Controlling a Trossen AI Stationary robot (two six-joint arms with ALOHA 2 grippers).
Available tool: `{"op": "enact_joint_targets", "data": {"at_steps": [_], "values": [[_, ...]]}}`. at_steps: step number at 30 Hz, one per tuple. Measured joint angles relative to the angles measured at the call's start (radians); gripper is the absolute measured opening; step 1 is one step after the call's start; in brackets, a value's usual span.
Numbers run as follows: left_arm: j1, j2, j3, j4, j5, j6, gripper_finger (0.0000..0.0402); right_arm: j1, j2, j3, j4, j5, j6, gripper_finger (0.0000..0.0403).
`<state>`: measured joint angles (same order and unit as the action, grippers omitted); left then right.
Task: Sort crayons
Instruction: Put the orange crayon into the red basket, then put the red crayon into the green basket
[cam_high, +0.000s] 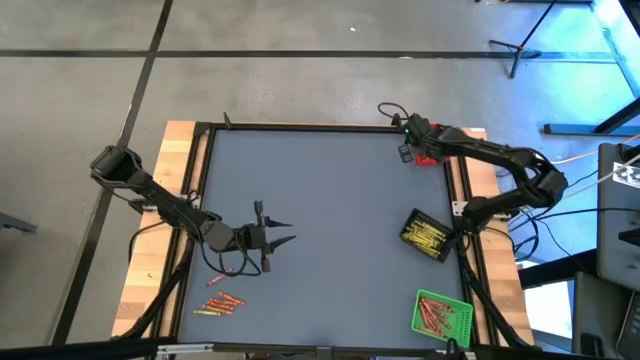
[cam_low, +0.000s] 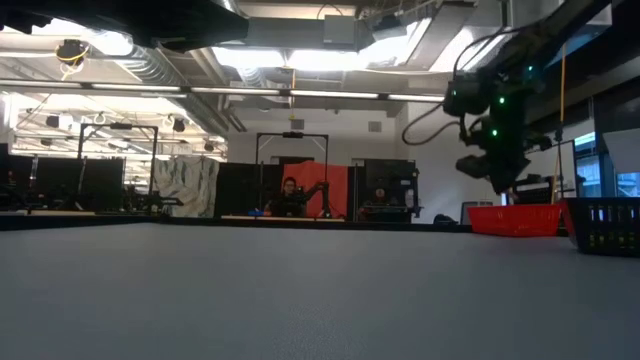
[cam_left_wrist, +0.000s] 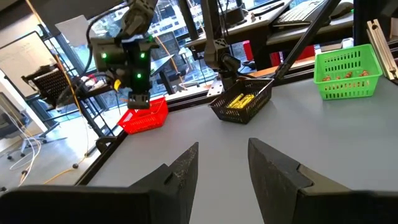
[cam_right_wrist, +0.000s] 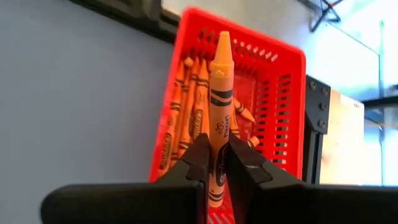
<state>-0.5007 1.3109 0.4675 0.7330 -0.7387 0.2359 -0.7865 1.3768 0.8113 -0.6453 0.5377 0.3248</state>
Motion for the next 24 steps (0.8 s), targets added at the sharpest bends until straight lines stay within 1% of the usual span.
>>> {"op": "enact_joint_targets", "data": {"at_steps": [4, 10, 14, 17, 24], "values": [[0.000, 0.000, 0.000, 0.000, 0.000, -0.001, 0.0124, -0.029, 0.039, -0.017, 0.021, 0.000, 0.000, 0.0030], [0.000, 0.000, 0.000, 0.000, 0.000, -0.001, 0.0124, -0.054, 0.074, -0.053, 0.130, -0.014, -0.001, 0.0030], [0.000, 0.000, 0.000, 0.000, 0.000, -0.001, 0.0124, -0.053, 0.086, -0.054, 0.133, -0.008, -0.023, 0.0034], [0.000, 0.000, 0.000, 0.000, 0.000, -0.016, 0.0124, -0.052, 0.086, -0.054, 0.149, -0.023, -0.042, 0.0060], [0.000, 0.000, 0.000, 0.000, 0.000, -0.034, 0.0124, -0.052, 0.086, -0.054, 0.155, -0.030, -0.062, 0.0163]]}}
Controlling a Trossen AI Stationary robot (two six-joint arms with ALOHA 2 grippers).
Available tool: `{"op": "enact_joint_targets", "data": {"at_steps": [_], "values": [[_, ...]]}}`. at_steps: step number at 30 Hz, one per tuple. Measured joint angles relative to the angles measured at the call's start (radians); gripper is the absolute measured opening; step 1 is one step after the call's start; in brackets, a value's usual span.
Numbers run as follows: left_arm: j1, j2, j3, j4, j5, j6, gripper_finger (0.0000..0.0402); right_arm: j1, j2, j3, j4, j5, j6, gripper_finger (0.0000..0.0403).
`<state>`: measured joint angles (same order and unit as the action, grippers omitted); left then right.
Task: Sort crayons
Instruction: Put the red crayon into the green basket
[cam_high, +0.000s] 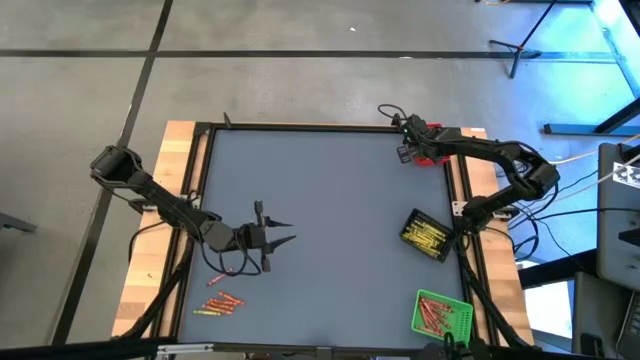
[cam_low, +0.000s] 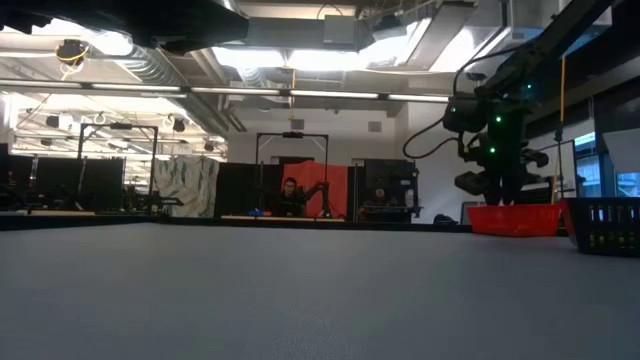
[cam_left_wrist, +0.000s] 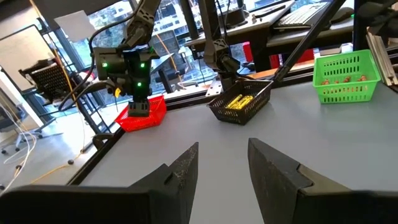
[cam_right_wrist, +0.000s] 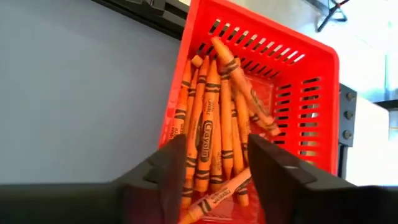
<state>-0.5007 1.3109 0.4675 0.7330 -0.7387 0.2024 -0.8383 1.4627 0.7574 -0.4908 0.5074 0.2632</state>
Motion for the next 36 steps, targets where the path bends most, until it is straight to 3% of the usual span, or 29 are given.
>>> {"op": "enact_joint_targets", "data": {"at_steps": [8, 16, 26, 32, 36], "values": [[0.010, 0.000, 0.000, 0.000, 0.000, -0.001, 0.0124, 0.061, -0.093, 0.048, -0.014, 0.023, -0.037, 0.0195], [0.009, 0.000, 0.000, 0.000, 0.000, -0.013, 0.0124, 0.295, -0.237, 0.111, 0.069, 0.023, -0.064, 0.0195], [0.008, 0.000, 0.000, 0.000, 0.000, -0.044, 0.0124, 0.668, -0.246, 0.110, 0.362, 0.023, -0.142, 0.0195], [0.012, 0.000, -0.001, -0.001, 0.000, -0.045, 0.0124, 0.832, -0.195, 0.070, 0.639, 0.023, -0.217, 0.0195], [0.012, 0.000, -0.001, 0.000, 0.030, -0.047, 0.0124, 0.910, -0.144, 0.065, 0.734, 0.023, -0.252, 0.0195]]}}
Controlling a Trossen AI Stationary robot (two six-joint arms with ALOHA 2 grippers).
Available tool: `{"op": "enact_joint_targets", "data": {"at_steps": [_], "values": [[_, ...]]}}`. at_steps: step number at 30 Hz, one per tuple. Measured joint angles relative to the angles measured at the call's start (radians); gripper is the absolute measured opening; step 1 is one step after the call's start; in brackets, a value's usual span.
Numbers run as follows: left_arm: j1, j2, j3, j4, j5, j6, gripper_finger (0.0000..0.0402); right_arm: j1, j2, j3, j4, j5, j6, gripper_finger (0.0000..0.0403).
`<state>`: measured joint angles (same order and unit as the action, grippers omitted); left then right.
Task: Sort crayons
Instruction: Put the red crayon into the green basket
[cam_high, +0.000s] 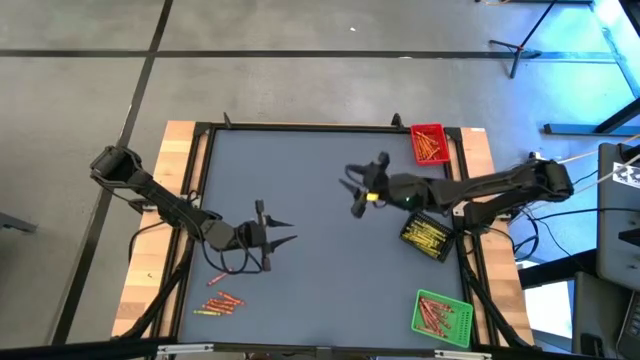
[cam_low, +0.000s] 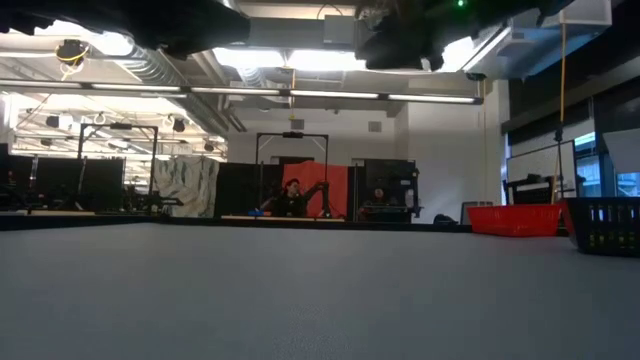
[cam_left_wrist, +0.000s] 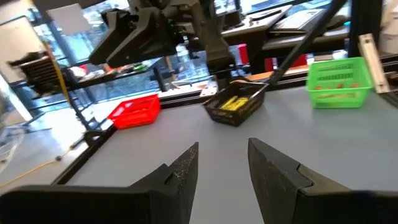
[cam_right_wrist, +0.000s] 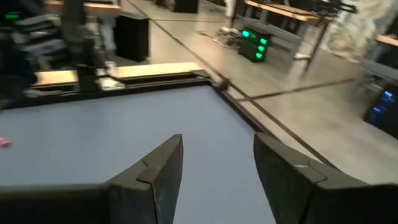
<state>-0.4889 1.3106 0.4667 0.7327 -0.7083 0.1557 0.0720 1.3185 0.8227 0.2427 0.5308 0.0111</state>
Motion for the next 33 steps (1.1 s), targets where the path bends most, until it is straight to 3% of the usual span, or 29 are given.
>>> {"op": "enact_joint_targets", "data": {"at_steps": [9, 14, 22, 28, 33], "values": [[0.005, 0.000, 0.000, -0.015, 0.020, -0.028, 0.0124, 0.109, 0.207, -0.001, 0.245, 0.002, -0.082, 0.0195], [0.004, 0.000, 0.000, -0.111, 0.023, -0.128, 0.0124, 0.107, 0.219, 0.000, 0.336, -0.045, -0.123, 0.0195], [-0.064, -0.004, 0.034, -0.453, 0.077, -0.414, 0.0124, 0.139, 0.219, 0.000, 0.357, -0.157, -0.124, 0.0195], [-0.128, -0.031, 0.229, -0.914, 0.097, -0.603, 0.0124, 0.167, 0.219, 0.000, 0.371, -0.157, -0.150, 0.0195], [-0.128, -0.031, 0.359, -1.207, 0.124, -0.799, 0.0124, 0.171, 0.219, 0.000, 0.358, -0.158, -0.148, 0.0195]]}}
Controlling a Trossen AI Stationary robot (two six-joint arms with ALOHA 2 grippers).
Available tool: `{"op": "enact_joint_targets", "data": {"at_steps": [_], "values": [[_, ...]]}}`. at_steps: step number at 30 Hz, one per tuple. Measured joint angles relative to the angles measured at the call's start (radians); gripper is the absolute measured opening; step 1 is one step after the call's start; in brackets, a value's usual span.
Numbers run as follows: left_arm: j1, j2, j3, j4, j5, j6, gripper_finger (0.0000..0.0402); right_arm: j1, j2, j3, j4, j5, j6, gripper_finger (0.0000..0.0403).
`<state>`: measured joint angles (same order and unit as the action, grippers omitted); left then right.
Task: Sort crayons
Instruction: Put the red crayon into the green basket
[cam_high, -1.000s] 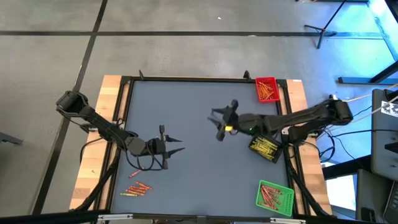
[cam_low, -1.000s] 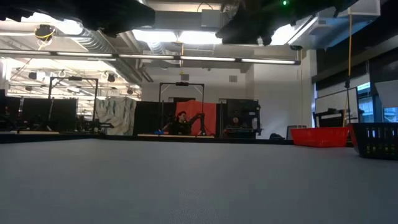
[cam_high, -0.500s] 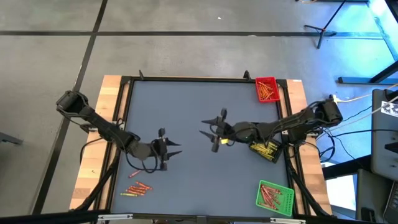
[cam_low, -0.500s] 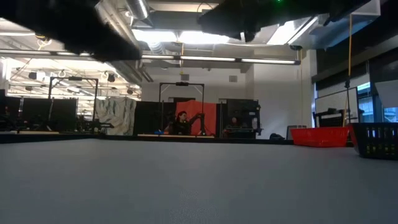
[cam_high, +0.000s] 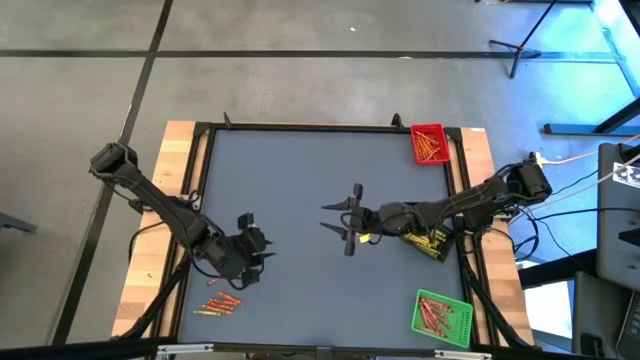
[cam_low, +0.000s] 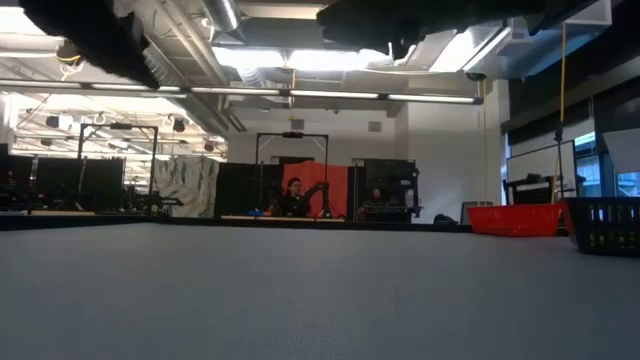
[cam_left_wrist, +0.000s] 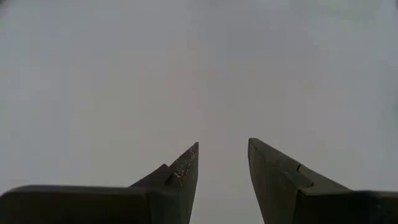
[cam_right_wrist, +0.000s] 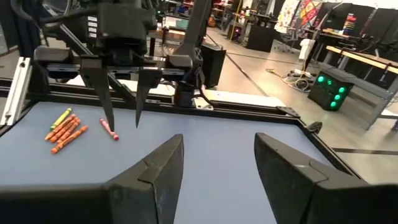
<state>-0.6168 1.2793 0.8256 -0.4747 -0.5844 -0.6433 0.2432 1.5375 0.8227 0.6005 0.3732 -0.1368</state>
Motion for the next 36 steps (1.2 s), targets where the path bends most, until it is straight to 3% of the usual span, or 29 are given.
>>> {"op": "enact_joint_targets", "data": {"at_steps": [9, 13, 18, 24, 31, 36], "values": [[0.014, 0.001, 0.039, -0.435, 0.169, -0.355, 0.0124, -0.001, 0.000, 0.000, -0.011, 0.000, 0.004, 0.0195], [0.014, 0.001, 0.036, -0.547, 0.126, -0.473, 0.0124, -0.001, 0.000, 0.000, -0.012, 0.000, 0.005, 0.0195], [0.015, 0.000, -0.033, -0.512, 0.142, -0.521, 0.0124, -0.001, 0.000, 0.000, -0.013, 0.000, 0.008, 0.0195], [0.031, 0.002, -0.134, -0.473, 0.315, -0.534, 0.0124, -0.002, 0.000, 0.000, -0.012, 0.000, 0.008, 0.0195], [0.032, 0.002, -0.144, -0.441, 0.500, -0.559, 0.0124, -0.001, 0.000, 0.000, -0.024, 0.000, 0.008, 0.0195], [-0.011, 0.002, -0.144, -0.302, 0.599, -0.555, 0.0124, -0.001, 0.000, 0.000, -0.036, 0.000, 0.008, 0.0195]]}}
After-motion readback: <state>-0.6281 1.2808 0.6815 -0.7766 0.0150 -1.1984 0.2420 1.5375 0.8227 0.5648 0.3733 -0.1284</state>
